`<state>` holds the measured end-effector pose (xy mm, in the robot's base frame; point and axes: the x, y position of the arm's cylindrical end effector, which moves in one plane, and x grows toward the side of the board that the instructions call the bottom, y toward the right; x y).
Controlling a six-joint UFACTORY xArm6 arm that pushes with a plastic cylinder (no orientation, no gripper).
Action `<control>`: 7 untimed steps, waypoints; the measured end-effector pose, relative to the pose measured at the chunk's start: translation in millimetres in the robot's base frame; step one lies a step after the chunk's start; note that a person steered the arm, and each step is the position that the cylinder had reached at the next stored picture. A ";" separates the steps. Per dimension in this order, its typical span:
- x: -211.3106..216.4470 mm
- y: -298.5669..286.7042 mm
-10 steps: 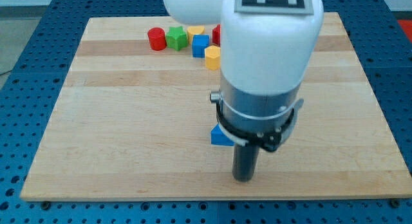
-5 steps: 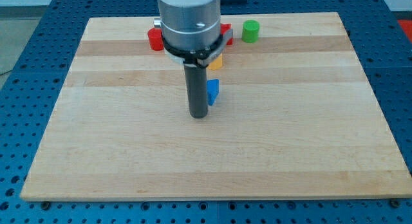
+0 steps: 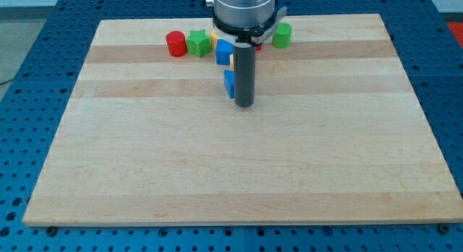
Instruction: Move the blue triangle closer to yellow hexagon
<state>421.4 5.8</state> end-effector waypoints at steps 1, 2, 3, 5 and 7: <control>-2.2 1.6; -7.5 1.6; -16.8 1.6; 5.8 10.3; 16.6 4.2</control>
<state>438.0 10.1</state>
